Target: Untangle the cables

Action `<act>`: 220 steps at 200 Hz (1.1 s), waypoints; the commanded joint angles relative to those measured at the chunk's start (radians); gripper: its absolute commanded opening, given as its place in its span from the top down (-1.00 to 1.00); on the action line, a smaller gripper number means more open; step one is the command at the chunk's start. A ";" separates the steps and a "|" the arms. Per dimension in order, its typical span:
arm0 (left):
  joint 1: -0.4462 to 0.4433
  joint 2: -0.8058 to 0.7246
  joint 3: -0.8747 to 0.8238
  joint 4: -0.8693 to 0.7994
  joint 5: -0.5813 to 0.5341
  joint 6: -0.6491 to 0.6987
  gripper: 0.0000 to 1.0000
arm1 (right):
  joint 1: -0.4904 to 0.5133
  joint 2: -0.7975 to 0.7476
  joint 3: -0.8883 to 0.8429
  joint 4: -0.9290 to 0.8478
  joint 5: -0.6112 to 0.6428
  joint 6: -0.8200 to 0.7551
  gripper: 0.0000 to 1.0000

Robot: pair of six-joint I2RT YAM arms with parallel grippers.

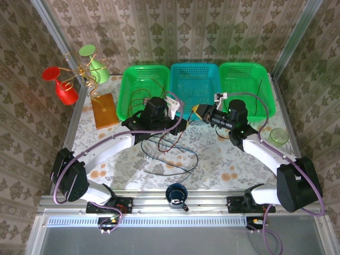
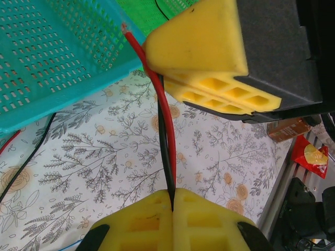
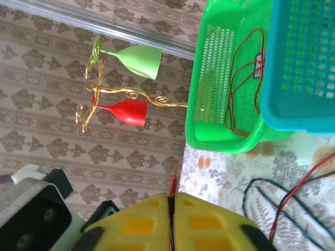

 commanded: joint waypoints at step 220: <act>0.087 -0.023 -0.058 0.445 0.149 -0.474 0.23 | 0.109 -0.149 -0.045 0.021 0.010 -0.466 1.00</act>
